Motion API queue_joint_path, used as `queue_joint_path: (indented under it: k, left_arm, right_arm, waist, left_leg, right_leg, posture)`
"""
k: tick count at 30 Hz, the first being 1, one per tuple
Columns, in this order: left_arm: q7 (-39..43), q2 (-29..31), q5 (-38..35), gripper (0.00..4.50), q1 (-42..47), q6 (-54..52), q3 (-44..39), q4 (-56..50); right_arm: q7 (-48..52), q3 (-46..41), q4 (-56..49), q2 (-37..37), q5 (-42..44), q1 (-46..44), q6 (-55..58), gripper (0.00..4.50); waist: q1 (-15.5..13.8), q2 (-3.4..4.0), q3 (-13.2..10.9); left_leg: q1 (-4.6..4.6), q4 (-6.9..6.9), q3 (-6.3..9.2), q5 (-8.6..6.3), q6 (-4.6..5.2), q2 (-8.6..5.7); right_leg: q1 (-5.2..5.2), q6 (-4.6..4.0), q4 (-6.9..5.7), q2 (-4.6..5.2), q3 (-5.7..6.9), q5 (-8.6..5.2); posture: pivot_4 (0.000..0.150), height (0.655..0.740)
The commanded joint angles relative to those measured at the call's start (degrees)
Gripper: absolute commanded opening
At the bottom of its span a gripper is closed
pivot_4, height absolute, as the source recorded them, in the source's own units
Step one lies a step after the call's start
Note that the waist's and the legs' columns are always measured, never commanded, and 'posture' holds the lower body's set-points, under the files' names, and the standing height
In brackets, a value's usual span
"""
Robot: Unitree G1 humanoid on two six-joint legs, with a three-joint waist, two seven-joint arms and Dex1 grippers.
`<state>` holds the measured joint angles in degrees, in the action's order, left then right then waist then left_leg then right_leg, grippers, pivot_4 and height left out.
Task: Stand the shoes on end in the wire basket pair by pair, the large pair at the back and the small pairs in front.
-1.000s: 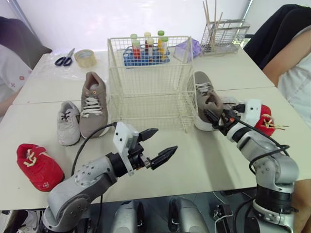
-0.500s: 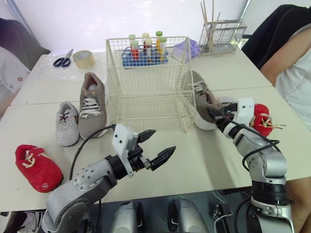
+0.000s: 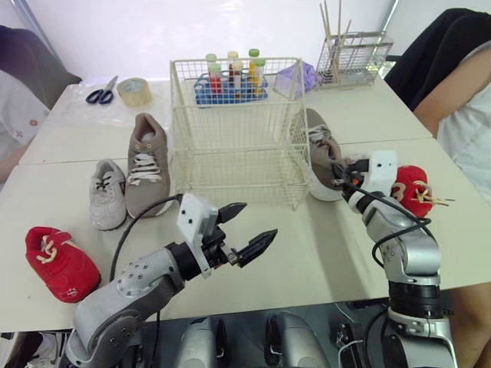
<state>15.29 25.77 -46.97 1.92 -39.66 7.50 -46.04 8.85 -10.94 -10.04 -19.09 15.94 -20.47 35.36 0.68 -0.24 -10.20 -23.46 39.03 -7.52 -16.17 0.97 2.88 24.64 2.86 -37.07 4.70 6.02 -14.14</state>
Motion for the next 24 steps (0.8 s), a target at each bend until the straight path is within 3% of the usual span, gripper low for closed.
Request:
queue_joint_path:
  k: [1, 15, 21, 24]
  left_arm:
    - [0.88, 0.19, -1.58, 4.50, -0.39, 0.05, -1.78, -1.02]
    - [5.89, 7.67, -13.33, 4.50, -1.51, -4.02, -6.94, -2.05]
    - [3.91, 10.66, -24.39, 4.50, -1.84, -3.50, -13.13, -3.20]
    - [1.67, 12.55, -34.20, 4.50, -1.65, -1.94, -18.13, -2.94]
  right_arm:
    - [-1.15, -1.60, -1.91, 0.22, -0.48, -2.12, -2.68, 0.76]
    - [-6.48, -5.48, 3.86, 1.63, 1.00, -20.35, -7.03, 0.76]
    - [-4.88, -6.51, 11.23, -3.14, -0.19, -28.58, -11.84, 0.76]
    - [-4.68, -7.97, 19.17, -7.45, -1.44, -35.62, -16.69, 0.76]
  waist:
    - [0.00, 0.02, -0.02]
    - [0.10, 0.28, -0.22]
    - [0.08, 0.31, -0.27]
    - [0.18, 0.33, -0.30]
  left_leg:
    - [0.00, -0.01, 0.00, 0.00, 0.00, 0.00]
    - [-0.16, -0.13, -0.10, 0.01, -0.02, -0.01]
    - [-0.18, -0.11, -0.10, 0.02, -0.02, -0.03]
    - [-0.19, -0.10, -0.11, 0.07, -0.11, -0.03]
  right_leg:
    - [0.00, 0.00, 0.00, 0.00, 0.00, 0.00]
    - [0.24, 0.02, -0.03, 0.00, -0.03, 0.00]
    - [0.25, 0.02, -0.02, 0.03, -0.03, 0.00]
    - [0.24, 0.03, -0.02, 0.04, -0.03, 0.00]
  posture:
    - [0.150, 0.7400]
    - [0.150, 0.7400]
    - [0.150, 0.7400]
    - [0.150, 0.7400]
